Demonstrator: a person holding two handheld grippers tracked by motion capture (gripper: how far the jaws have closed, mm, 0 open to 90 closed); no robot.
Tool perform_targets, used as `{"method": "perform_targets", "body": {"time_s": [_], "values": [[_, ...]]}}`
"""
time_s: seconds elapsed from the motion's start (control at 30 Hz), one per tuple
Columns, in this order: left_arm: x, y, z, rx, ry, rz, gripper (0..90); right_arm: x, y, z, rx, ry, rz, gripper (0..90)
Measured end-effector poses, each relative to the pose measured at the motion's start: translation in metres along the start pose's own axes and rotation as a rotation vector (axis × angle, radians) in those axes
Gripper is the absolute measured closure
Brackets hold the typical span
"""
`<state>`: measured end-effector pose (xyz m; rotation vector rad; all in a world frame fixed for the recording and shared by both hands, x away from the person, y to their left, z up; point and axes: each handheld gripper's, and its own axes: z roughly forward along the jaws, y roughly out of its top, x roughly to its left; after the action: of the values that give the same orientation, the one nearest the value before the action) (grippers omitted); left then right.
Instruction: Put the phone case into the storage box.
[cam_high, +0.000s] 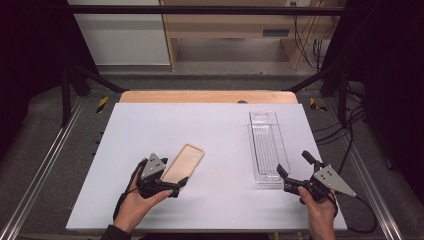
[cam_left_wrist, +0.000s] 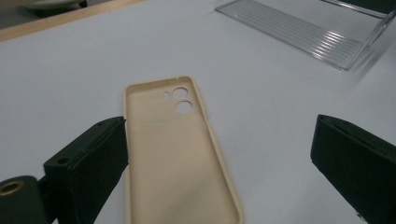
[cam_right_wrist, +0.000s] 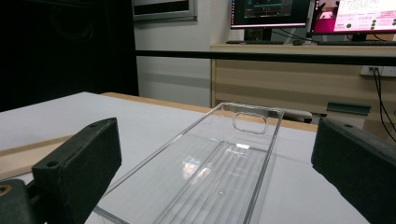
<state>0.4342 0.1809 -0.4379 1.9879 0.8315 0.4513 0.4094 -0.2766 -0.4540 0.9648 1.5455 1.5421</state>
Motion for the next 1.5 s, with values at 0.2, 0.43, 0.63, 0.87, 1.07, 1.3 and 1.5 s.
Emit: {"method": "perform_targets", "body": {"time_s": [0.2,0.43,0.63,0.87,1.07,1.3,1.5], "values": [[0.001,0.005,0.006,0.054,-0.018,0.005,8.2,0.002,0.0,0.0,0.003,0.011,-0.007,2.1],[-0.004,0.007,0.015,0.122,-0.009,-0.009,37.4,0.003,-0.001,0.001,0.008,0.015,-0.01,2.3],[-0.01,0.008,0.022,0.176,0.004,0.014,70.0,0.005,0.0,-0.001,0.013,0.007,-0.027,2.4],[-0.006,0.007,0.026,0.217,0.031,0.001,89.8,0.005,0.0,0.0,0.011,0.006,-0.029,2.4],[-0.002,-0.003,0.028,0.285,0.04,-0.036,90.0,0.004,0.0,0.0,0.009,0.007,-0.023,2.5],[-0.003,-0.012,0.028,0.33,0.024,-0.055,90.0,0.006,0.0,0.0,0.016,0.013,-0.025,2.4],[-0.003,-0.016,0.024,0.367,0.021,-0.054,90.0,0.006,0.0,0.001,0.019,0.015,-0.023,2.4]]}}
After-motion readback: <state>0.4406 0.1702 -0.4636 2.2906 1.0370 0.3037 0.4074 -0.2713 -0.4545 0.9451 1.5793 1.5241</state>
